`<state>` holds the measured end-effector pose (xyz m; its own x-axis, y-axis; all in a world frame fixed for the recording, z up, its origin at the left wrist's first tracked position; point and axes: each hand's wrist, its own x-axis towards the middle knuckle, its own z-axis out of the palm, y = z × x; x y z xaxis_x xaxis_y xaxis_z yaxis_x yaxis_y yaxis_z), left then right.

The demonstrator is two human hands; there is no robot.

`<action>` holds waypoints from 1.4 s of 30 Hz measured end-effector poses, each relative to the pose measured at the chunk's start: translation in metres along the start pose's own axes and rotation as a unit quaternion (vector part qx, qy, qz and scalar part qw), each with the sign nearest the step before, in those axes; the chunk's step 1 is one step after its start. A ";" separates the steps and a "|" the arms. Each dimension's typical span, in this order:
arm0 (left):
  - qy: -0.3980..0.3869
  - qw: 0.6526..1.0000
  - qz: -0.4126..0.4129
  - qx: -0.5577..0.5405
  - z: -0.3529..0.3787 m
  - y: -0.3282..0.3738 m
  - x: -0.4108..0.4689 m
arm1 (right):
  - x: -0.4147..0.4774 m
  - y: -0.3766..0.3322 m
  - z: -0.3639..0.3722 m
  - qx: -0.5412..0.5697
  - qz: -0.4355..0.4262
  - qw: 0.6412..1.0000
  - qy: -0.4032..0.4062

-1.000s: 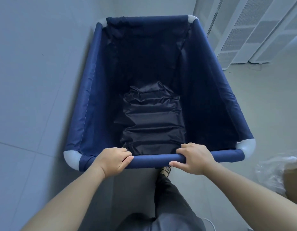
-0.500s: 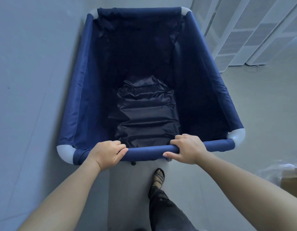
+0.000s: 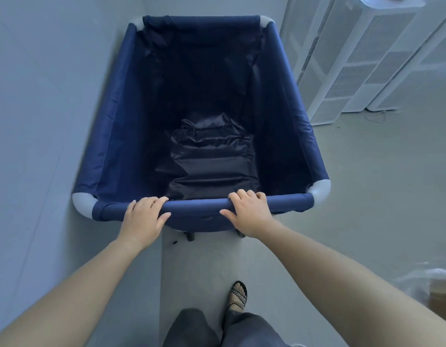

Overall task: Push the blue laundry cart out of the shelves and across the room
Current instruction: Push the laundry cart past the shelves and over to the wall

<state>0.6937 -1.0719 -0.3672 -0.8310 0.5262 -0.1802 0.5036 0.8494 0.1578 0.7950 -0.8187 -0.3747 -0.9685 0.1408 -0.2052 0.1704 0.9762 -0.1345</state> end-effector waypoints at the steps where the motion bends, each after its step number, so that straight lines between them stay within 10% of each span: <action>1: -0.007 1.000 -0.002 -0.004 -0.004 -0.001 0.010 | 0.006 0.001 -0.001 0.002 0.006 1.000 0.000; 42: -0.082 0.994 -0.077 -0.011 -0.048 0.020 0.088 | 0.077 0.040 -0.038 0.059 0.002 0.998 -0.038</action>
<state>0.6194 -1.0107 -0.3335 -0.8473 0.3908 -0.3597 0.3661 0.9204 0.1376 0.7205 -0.7627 -0.3594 -0.9521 0.1264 -0.2785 0.1979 0.9489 -0.2459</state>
